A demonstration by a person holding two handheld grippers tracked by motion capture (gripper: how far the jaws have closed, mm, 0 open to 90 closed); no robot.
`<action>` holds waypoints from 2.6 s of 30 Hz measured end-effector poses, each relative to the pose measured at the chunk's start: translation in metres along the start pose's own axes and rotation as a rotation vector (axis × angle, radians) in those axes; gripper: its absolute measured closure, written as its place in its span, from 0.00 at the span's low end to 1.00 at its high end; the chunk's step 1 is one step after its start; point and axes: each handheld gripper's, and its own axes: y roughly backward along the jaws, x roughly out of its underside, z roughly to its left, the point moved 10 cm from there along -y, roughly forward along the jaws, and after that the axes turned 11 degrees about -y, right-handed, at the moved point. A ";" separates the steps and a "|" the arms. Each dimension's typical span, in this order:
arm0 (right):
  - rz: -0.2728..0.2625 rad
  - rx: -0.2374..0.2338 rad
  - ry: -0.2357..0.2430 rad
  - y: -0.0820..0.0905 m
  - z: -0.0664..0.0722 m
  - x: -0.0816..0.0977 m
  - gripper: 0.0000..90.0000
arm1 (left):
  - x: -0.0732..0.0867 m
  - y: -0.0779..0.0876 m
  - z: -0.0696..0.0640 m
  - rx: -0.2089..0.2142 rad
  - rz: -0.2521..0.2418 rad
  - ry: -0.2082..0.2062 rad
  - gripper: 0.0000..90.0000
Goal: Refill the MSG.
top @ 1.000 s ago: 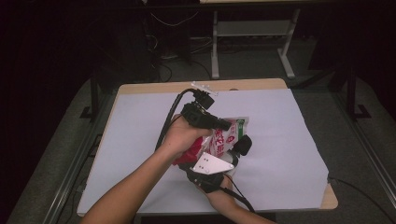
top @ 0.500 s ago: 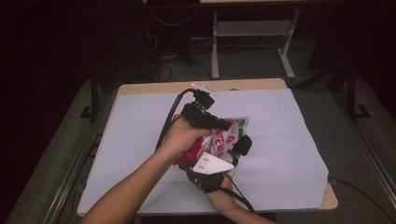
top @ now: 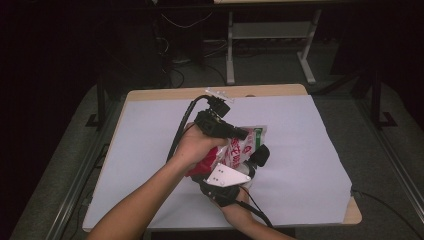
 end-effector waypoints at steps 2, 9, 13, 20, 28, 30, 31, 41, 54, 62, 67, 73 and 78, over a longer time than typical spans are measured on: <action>-0.001 0.000 0.000 0.000 0.000 0.000 1.00 | 0.000 0.000 0.000 0.000 -0.001 0.001 1.00; -0.001 -0.001 0.000 0.000 0.000 0.000 1.00 | 0.000 0.000 0.000 0.000 -0.002 0.000 1.00; -0.002 -0.002 -0.001 0.000 0.000 -0.001 1.00 | 0.000 0.000 0.000 -0.001 -0.001 0.001 1.00; -0.005 -0.002 0.001 0.000 0.001 -0.001 1.00 | -0.001 -0.001 0.000 -0.001 -0.002 0.003 1.00; -0.007 -0.004 0.004 0.000 0.001 -0.002 1.00 | 0.000 -0.001 -0.001 0.002 -0.001 0.001 1.00; -0.006 -0.004 0.004 0.000 0.001 -0.002 1.00 | 0.000 -0.002 0.000 0.003 0.001 -0.001 1.00; -0.007 -0.004 0.005 0.000 0.001 -0.002 1.00 | 0.000 -0.002 0.000 0.003 0.000 0.000 1.00; -0.011 -0.004 0.008 0.000 0.000 -0.003 1.00 | -0.001 -0.002 -0.001 0.003 -0.002 -0.001 1.00; -0.014 -0.004 0.005 0.000 0.001 -0.004 1.00 | -0.002 -0.004 -0.001 0.001 -0.004 0.006 1.00; -0.022 -0.005 0.007 0.001 0.002 -0.005 1.00 | -0.002 -0.004 -0.001 -0.001 0.005 -0.001 1.00; -0.023 -0.008 0.006 0.001 0.002 -0.005 1.00 | -0.001 -0.007 0.000 -0.005 0.027 -0.008 1.00; -0.025 -0.007 0.005 0.001 0.001 -0.005 1.00 | -0.002 -0.008 0.000 -0.010 0.028 -0.011 1.00; -0.023 -0.010 0.006 0.001 0.001 -0.005 1.00 | -0.001 -0.010 0.000 -0.012 0.044 -0.010 1.00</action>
